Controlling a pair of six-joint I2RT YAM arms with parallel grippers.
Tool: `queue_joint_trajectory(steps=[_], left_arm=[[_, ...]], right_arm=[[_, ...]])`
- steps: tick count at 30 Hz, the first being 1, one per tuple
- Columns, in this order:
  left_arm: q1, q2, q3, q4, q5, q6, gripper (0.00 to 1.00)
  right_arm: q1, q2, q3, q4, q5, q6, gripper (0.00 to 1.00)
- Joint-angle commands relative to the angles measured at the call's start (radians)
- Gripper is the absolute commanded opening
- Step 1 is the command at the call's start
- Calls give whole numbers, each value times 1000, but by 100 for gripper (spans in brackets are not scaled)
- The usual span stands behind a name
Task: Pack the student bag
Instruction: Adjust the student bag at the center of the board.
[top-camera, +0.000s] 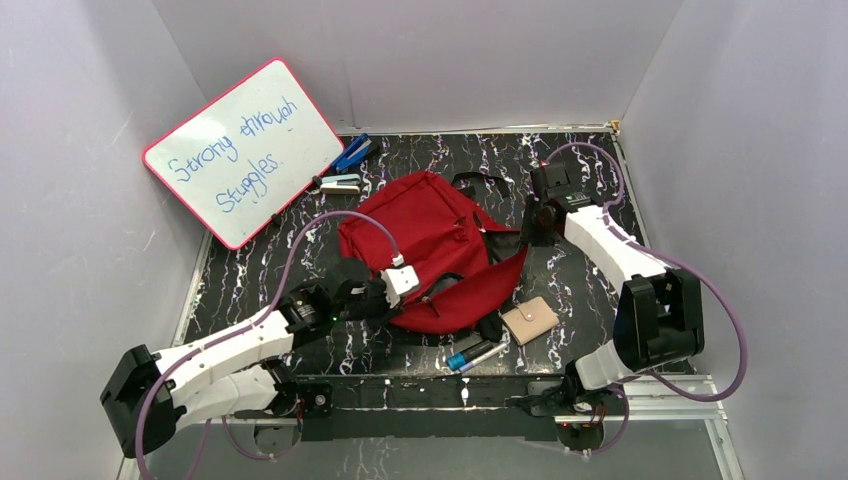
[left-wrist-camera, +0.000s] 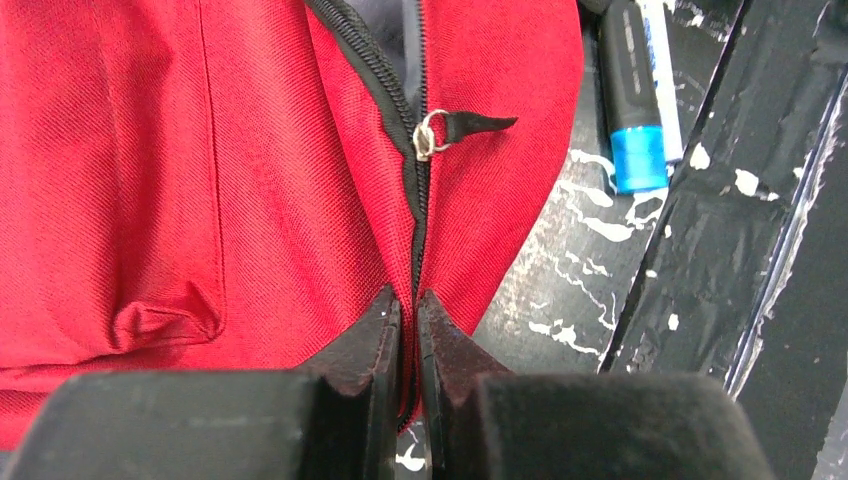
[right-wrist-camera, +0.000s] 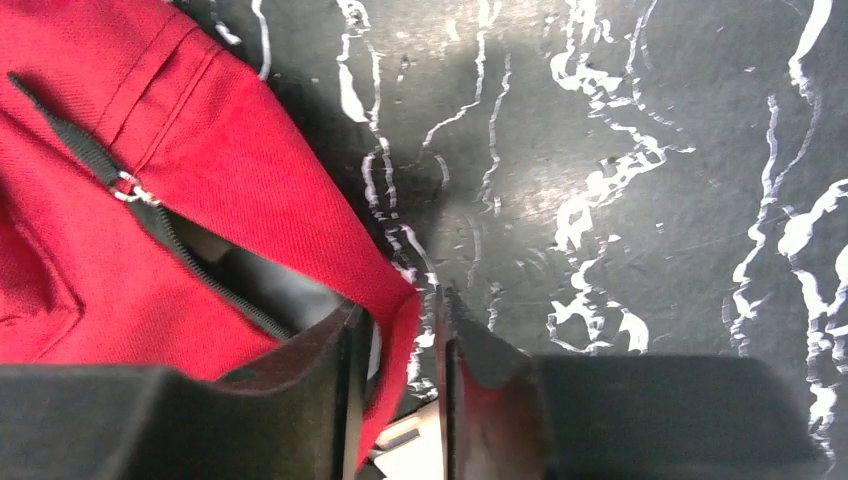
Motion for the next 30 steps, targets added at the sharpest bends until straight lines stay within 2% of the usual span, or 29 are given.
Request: queue_joint_trajectory(steps=[1,3,7,13,15,20,25,27,30], left_arm=[[2,2,12,-86,-19,9,0],[1,9,14,-87,-16,11,0],[1,20,17,-81,-3,15,0],[2,38,26,-74,8,20,0],[2,37,25,-70,7,19,0],[2,24,21,-64,-1,16,0],[2,-6,13,-51,-18,9,0],[1,-21,6,-36,-22,-6,0],[2,-36,0,-19,-26,-27,0]], right_arm=[[-33,-15,43,22,-39,-43,50],[-33,-56,46,20,-102,-39,60],[-33,-149,54,15,-312,-78,65],[-19,-271,-20,106,-779,-145,57],[9,-283,-54,133,-866,-125,57],[184,-279,-91,136,-785,-156,59],[296,-272,-182,296,-666,-289,60],[321,-265,-226,377,-660,-321,55],[359,-232,-233,403,-639,-346,46]])
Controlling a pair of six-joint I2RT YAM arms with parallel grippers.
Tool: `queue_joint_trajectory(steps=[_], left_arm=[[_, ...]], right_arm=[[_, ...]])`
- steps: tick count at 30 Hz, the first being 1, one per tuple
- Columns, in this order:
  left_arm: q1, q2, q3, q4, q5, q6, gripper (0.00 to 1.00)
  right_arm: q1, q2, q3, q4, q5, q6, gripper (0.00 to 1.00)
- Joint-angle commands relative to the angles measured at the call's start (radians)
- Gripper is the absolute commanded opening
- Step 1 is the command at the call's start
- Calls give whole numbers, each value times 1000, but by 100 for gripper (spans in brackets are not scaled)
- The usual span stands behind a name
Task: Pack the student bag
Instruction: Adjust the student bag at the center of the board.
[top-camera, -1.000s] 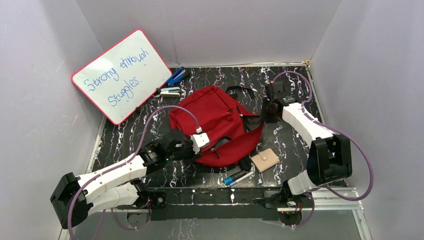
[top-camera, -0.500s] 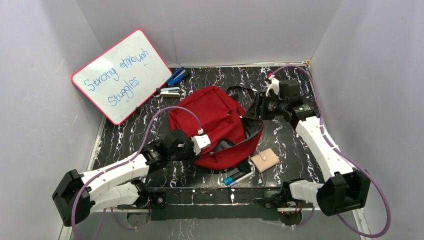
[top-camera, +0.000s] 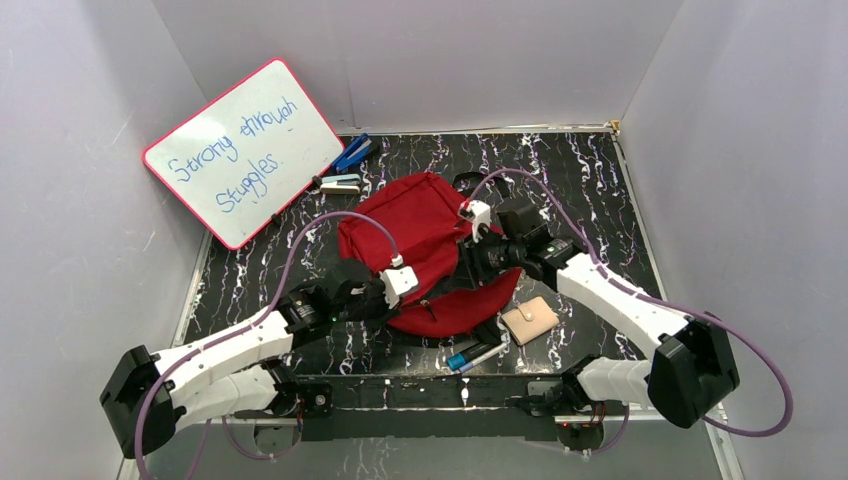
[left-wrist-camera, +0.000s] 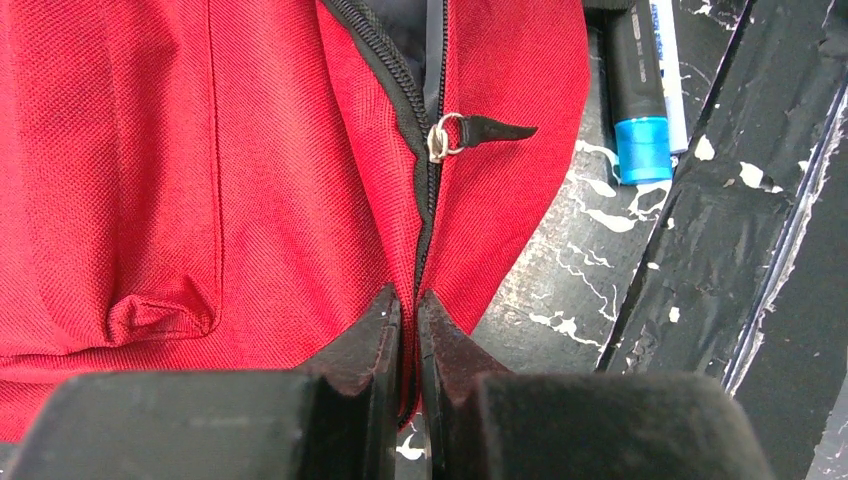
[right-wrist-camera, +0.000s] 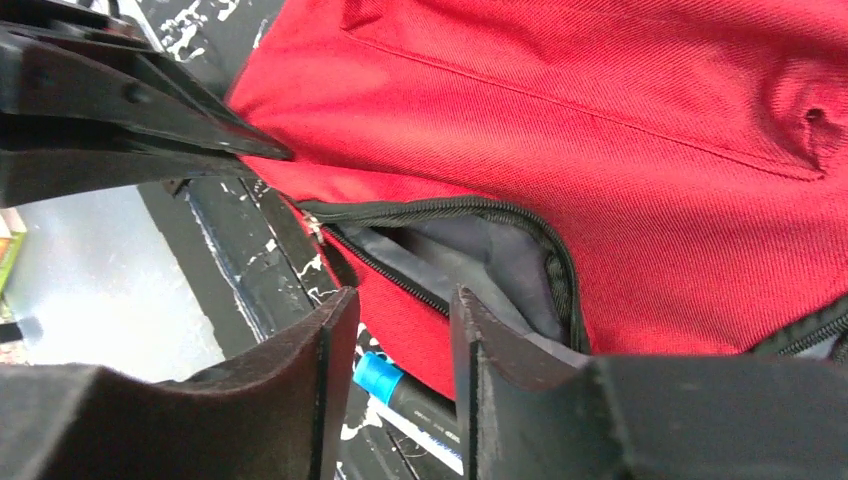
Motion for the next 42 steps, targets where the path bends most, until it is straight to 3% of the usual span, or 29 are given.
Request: queue_joint_trajectory(steps=[1,11,16,28,42], left_arm=[[1,-42,-1,24,-15,-32,0],[2,-27,7,23,-15,-36,0],[1,-22,7,32,-35,-48,0],[3,21,26,101,-78,-122,0],[14,41,19,211,-57,-238,0]], right_arm=[[51,49,2,121,49,-103,44],[154,106,4,62,102,-166,46],[176,100,6,26,83,-167,40],[258,13,-44,-37,66,-138,1],[350,67,-63,-86,230,-65,0]])
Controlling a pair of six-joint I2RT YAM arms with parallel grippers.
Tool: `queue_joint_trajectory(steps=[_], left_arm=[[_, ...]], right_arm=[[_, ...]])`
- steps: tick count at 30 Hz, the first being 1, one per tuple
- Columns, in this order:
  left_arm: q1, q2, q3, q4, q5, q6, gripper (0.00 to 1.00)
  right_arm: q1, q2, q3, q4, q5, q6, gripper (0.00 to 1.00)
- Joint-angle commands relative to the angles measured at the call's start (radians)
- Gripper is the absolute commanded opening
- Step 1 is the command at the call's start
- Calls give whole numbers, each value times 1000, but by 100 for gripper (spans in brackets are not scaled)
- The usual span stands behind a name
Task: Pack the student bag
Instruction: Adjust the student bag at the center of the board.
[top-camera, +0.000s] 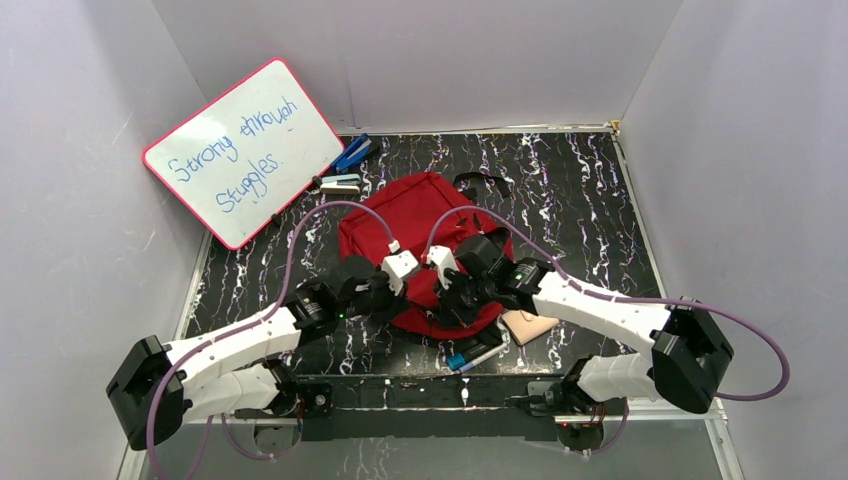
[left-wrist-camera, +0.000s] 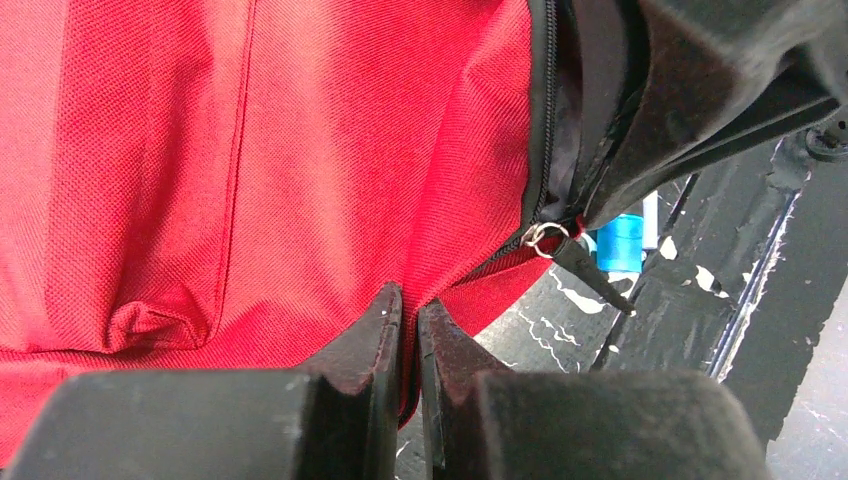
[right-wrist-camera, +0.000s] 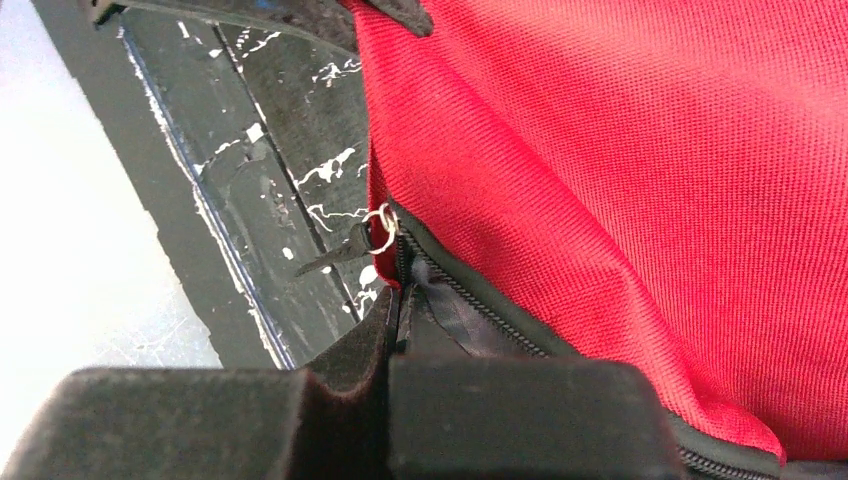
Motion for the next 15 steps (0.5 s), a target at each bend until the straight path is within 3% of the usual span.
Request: queue_joint_trajectory(steps=[1,2,9,15], left_arm=[[12,-14,16,69,-2,-29,0],[12,-17,11,70,2,-24,0],[12,-54,-15,64,26,39,0],[12,-53,-14,74,13,53,0]], right_arm=[[26,10,-1,-45,107,59,2],[27,-4,4,-47,145,74,4],[27,-160,73,-34,336,186,49],[27,-119,210,-132,328,395,57]])
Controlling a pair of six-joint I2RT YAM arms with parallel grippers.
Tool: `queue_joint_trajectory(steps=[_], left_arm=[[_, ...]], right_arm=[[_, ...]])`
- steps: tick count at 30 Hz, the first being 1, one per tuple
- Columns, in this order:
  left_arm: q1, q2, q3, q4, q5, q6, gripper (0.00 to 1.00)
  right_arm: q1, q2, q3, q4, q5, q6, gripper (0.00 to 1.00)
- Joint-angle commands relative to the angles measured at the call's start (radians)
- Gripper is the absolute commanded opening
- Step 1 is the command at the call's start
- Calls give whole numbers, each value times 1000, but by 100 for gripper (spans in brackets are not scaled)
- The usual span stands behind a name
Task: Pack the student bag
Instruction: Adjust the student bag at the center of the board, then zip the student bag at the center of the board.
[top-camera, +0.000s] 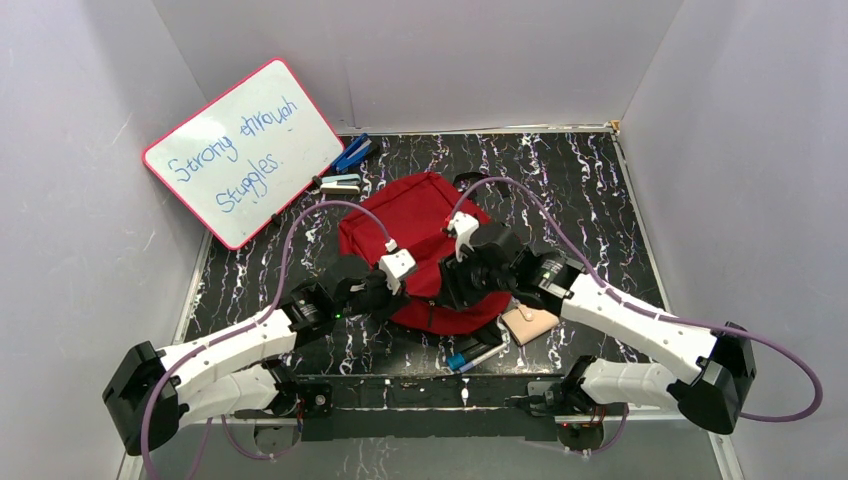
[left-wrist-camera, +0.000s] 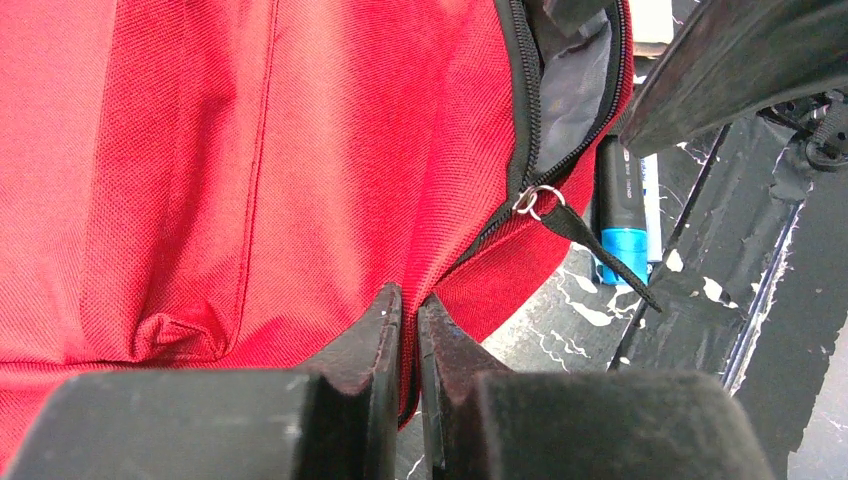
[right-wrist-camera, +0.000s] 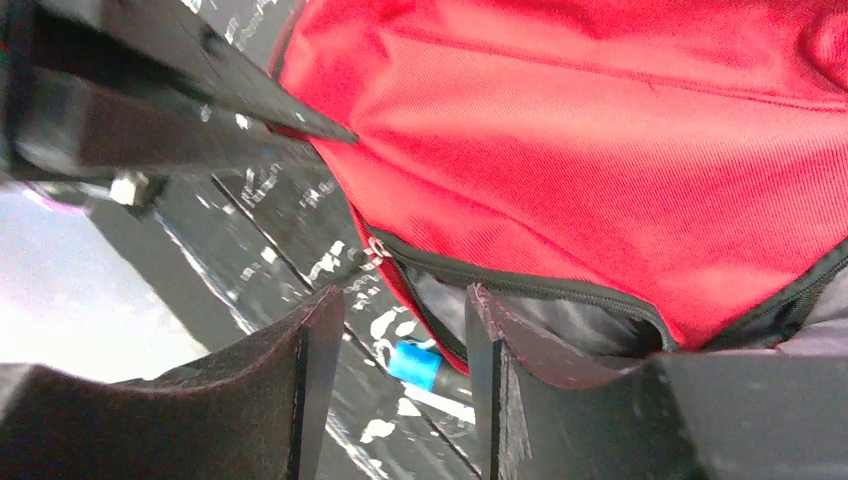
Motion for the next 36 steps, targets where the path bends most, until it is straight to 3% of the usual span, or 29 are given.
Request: queue_joint_trajectory(steps=[1,11,20,26,36], left_arm=[[7,-16,-1,44,1,23,0],[7,-3,5,47,-4,20,0],[7,17,10,60,14,22,0],[7,14,13,50,26,29,0],[7,3,14,46,23,32,0]], right_arm=[[4,44,137,-75,7,208,57],[21,65,156,-204,-92,521,58],[61,118,134,-161,-82,559,60],[60,156,113,-106,46,576,58],[62,197,100,-42,73,569,37]])
